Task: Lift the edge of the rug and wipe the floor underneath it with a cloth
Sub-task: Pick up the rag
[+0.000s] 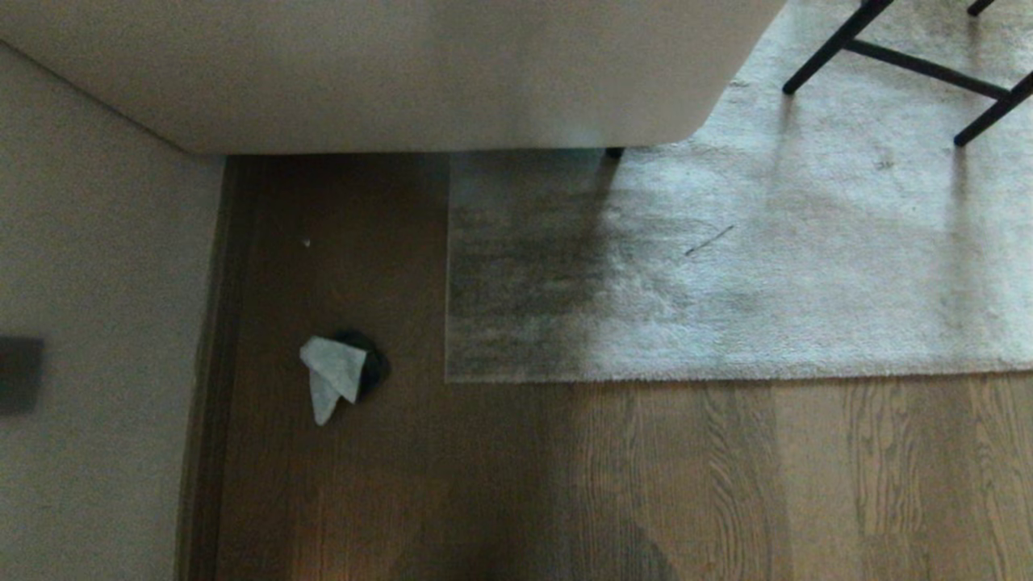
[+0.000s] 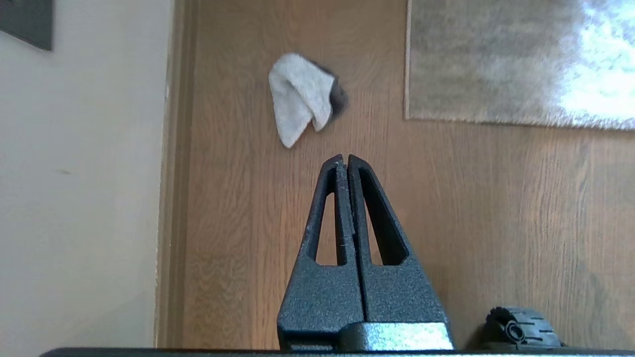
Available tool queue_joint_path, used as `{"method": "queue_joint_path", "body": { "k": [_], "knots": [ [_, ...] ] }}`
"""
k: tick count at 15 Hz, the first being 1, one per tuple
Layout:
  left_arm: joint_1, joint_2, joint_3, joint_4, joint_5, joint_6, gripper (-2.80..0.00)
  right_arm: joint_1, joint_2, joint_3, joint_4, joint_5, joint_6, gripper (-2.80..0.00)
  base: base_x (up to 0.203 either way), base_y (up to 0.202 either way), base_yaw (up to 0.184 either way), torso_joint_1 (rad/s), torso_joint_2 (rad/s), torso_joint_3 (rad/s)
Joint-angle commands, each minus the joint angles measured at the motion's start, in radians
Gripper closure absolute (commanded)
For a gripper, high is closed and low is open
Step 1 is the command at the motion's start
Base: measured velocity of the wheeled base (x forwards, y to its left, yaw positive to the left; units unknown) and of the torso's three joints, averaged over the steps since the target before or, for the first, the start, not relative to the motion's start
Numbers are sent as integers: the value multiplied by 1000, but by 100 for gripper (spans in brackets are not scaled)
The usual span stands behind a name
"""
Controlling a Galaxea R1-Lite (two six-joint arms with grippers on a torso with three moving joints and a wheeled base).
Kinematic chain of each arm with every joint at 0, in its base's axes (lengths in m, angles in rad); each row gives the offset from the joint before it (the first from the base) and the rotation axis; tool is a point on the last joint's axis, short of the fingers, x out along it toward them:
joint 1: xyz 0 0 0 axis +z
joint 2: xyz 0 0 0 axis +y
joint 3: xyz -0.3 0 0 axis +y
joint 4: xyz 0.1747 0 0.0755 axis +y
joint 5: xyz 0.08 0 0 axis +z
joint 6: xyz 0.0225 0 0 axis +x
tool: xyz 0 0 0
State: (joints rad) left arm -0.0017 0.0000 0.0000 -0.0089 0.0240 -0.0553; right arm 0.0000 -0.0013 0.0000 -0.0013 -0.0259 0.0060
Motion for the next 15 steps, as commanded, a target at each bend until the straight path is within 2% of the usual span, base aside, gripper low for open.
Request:
{"method": "queue_joint_path", "body": {
  "k": [1,15],
  "knots": [
    [0,0,-1,0,1,-1,0,0,1,0,0,0,0,0,0,0,0,-1,1,-196],
    [0,0,0,0,-1,0,0,0,1,0,0,-2,0,0,0,0,0,2,3,-197]
  ]
}}
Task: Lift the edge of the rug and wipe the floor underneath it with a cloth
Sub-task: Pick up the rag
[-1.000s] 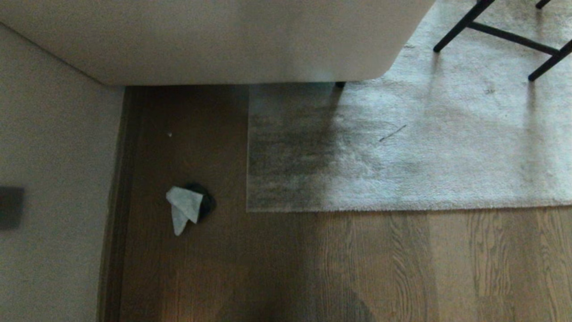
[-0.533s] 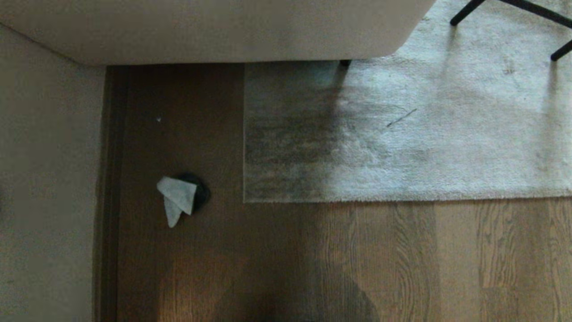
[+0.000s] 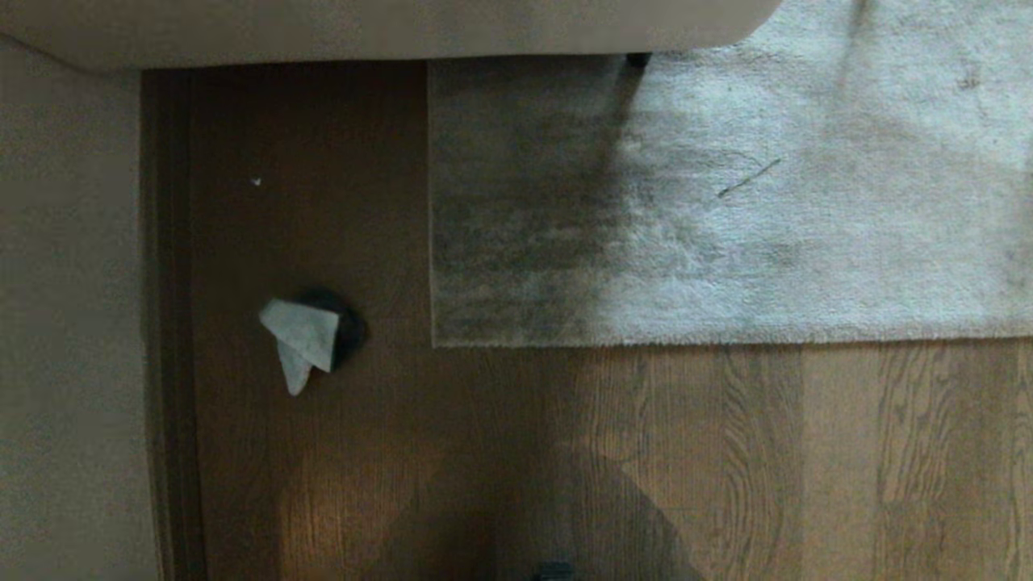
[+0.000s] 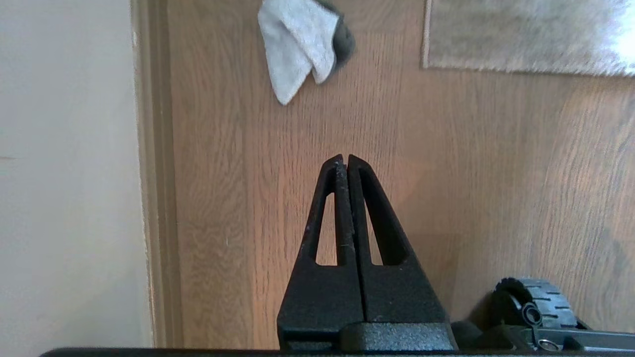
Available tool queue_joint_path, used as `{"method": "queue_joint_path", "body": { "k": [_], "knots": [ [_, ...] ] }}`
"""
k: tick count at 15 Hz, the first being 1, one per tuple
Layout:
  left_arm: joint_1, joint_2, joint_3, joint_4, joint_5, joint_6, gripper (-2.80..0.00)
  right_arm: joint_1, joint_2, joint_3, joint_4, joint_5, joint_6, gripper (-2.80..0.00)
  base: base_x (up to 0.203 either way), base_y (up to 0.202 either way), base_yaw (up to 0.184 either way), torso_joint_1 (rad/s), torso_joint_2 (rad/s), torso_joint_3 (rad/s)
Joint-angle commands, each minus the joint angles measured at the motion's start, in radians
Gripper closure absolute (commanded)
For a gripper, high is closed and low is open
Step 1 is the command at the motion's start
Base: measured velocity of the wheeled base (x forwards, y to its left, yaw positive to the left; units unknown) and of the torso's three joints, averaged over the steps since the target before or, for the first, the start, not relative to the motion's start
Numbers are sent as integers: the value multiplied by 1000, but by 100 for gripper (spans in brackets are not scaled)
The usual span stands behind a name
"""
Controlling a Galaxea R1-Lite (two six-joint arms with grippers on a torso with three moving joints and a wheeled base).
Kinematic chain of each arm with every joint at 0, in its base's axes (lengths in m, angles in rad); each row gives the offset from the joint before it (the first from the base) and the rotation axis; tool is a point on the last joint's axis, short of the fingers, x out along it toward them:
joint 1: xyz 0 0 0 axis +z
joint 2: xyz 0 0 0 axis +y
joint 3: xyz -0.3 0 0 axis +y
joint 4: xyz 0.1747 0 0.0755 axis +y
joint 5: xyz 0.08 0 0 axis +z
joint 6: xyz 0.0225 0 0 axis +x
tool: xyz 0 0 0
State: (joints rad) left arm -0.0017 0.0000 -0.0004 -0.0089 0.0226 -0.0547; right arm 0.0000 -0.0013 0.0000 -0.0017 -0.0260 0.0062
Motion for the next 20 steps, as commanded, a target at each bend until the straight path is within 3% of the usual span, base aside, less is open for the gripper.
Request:
{"method": "queue_joint_path", "body": {
  "k": [1,15,20],
  "knots": [
    [0,0,0,0,0,1,0,0,1,0,0,0,0,0,0,0,0,2,4,-196],
    [0,0,0,-2,2,-4,0,0,1,0,0,-2,0,0,0,0,0,2,1,-198],
    [0,0,0,-2,2,-4,0,0,1,0,0,0,0,0,0,0,0,1,1,-60]
  ]
}}
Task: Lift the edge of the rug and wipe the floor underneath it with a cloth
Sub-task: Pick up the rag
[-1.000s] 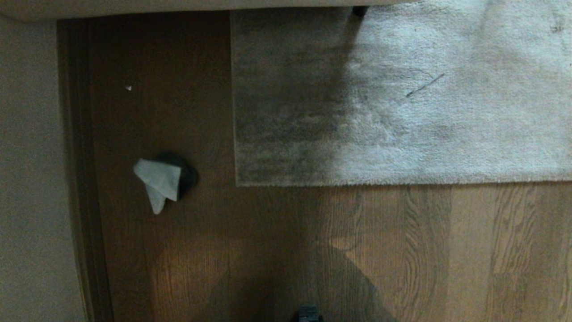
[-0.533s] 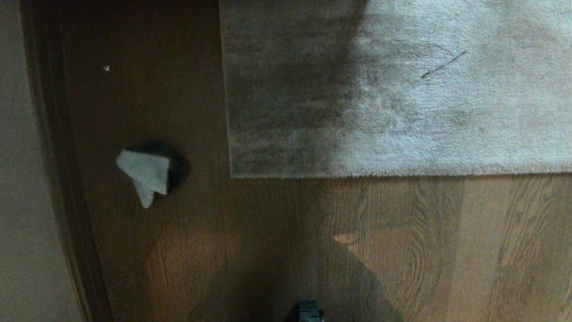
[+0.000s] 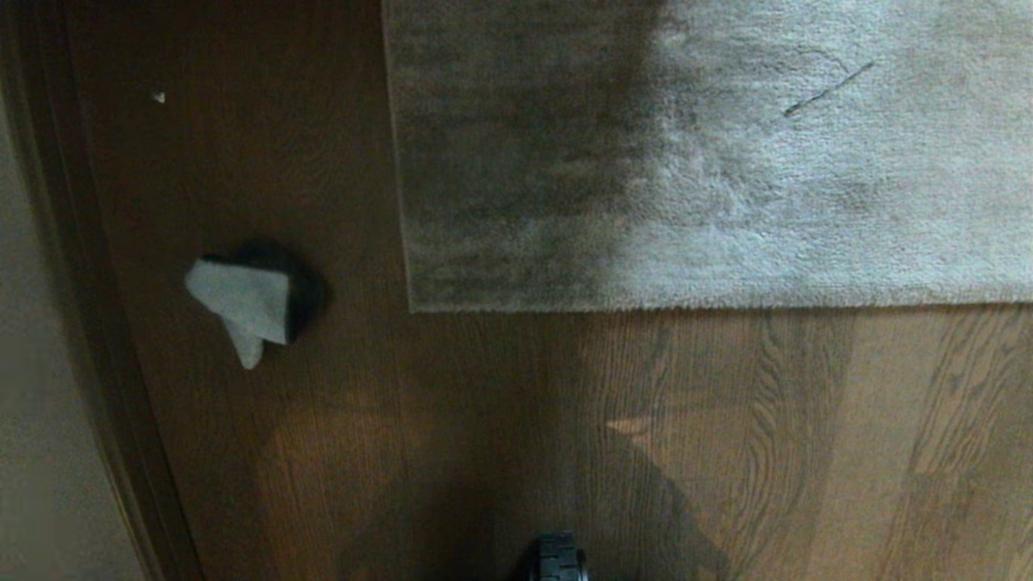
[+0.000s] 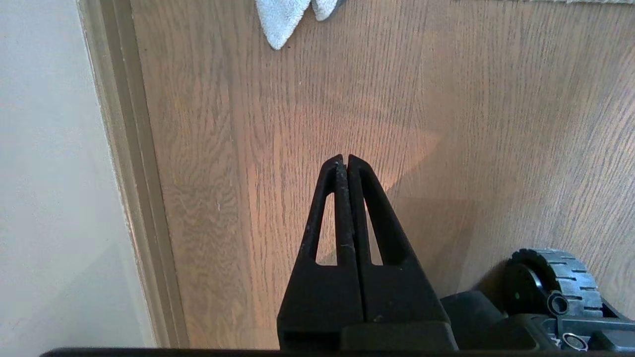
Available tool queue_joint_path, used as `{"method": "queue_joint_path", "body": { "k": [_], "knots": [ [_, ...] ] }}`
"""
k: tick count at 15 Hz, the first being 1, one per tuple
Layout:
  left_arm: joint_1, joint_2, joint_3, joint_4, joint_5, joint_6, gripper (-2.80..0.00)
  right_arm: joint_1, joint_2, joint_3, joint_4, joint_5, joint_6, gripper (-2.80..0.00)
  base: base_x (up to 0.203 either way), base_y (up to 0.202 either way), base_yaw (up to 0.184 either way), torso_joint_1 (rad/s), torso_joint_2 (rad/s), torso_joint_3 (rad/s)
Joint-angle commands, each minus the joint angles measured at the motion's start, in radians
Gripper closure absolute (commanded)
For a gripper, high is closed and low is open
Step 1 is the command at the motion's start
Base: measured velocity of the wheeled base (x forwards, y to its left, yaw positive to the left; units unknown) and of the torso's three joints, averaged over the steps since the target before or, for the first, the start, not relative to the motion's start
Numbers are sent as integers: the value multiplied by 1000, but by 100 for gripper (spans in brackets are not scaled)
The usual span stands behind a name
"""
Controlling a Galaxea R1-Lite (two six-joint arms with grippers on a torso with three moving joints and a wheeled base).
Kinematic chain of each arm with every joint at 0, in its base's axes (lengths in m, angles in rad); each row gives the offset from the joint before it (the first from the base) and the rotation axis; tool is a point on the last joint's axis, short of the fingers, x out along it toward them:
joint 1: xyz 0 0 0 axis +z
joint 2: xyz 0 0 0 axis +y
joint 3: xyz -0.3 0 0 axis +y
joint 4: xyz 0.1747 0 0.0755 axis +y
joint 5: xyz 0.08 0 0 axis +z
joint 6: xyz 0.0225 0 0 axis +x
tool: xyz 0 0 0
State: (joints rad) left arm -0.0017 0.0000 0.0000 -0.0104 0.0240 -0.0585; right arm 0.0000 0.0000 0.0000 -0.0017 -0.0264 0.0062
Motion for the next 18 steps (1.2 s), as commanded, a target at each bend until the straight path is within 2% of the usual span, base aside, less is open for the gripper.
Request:
{"method": "queue_joint_path", "body": {
  "k": [1,18],
  "knots": [
    [0,0,0,0,1,-1,0,0,0,0,0,0,0,0,0,0,0,0,0,0],
    [0,0,0,1,1,2,0,0,0,0,0,0,0,0,0,0,0,0,0,0]
  ]
}}
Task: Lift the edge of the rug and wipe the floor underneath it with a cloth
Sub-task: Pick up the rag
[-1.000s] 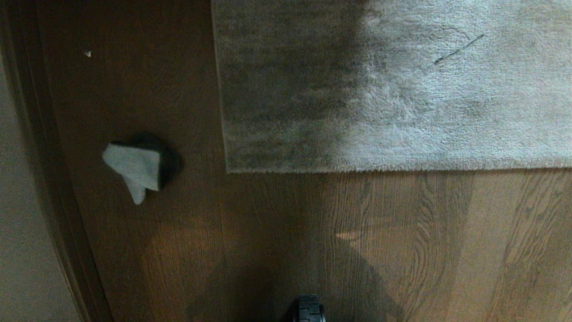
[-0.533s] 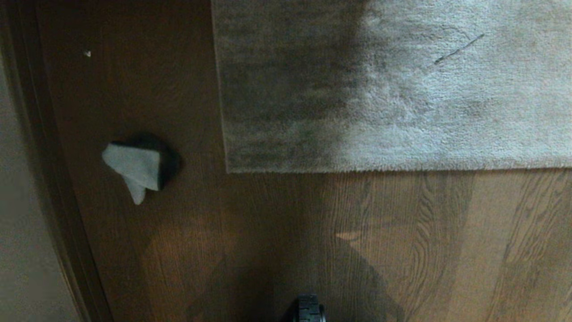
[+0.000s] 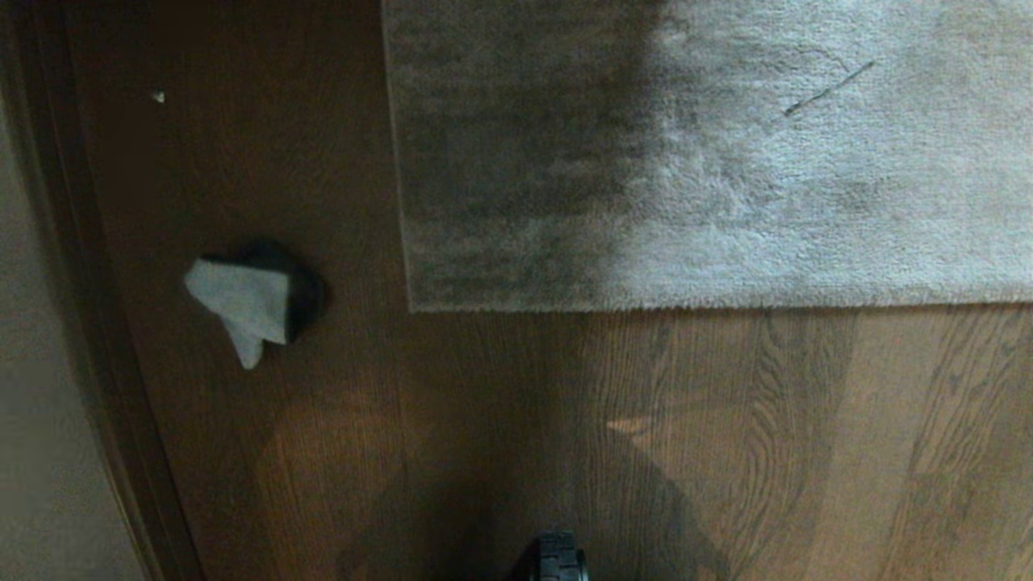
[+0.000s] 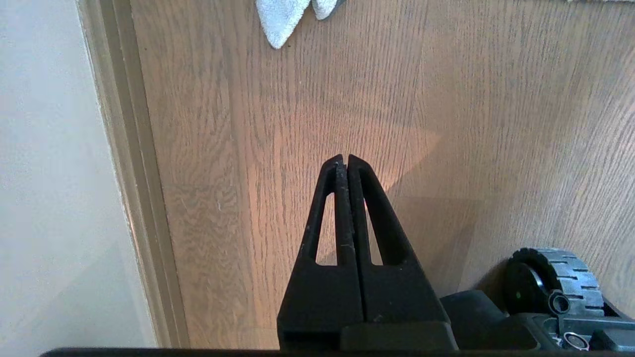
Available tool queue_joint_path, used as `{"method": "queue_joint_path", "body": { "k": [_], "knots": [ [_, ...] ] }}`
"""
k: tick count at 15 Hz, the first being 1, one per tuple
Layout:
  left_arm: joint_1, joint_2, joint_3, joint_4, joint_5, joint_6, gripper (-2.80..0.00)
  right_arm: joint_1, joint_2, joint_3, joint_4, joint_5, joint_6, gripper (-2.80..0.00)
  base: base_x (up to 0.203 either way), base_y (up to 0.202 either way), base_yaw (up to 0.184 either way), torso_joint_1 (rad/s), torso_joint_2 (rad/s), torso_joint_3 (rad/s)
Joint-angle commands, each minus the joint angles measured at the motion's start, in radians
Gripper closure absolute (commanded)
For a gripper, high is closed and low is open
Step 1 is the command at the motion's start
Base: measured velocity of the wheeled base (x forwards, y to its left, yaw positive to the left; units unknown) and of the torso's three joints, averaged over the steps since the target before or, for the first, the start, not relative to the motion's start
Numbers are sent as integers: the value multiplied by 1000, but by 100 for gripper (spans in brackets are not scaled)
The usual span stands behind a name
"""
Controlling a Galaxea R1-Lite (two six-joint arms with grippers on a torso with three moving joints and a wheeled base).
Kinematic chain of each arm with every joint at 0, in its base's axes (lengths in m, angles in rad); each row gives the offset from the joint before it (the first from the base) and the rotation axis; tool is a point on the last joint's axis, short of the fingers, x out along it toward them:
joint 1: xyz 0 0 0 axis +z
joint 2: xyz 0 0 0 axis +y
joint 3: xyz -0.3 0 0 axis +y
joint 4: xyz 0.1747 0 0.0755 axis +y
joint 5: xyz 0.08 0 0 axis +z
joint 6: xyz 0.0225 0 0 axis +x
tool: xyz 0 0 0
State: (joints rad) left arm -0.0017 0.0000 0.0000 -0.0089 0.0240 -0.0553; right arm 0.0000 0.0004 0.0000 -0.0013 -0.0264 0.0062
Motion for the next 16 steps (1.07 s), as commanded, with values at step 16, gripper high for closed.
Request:
{"method": "queue_joint_path", "body": {
  "k": [16],
  "knots": [
    [2,29,-57,-2,-7,0,0,0,0,0,0,0,1,0,0,0,0,0,0,0]
  ]
}}
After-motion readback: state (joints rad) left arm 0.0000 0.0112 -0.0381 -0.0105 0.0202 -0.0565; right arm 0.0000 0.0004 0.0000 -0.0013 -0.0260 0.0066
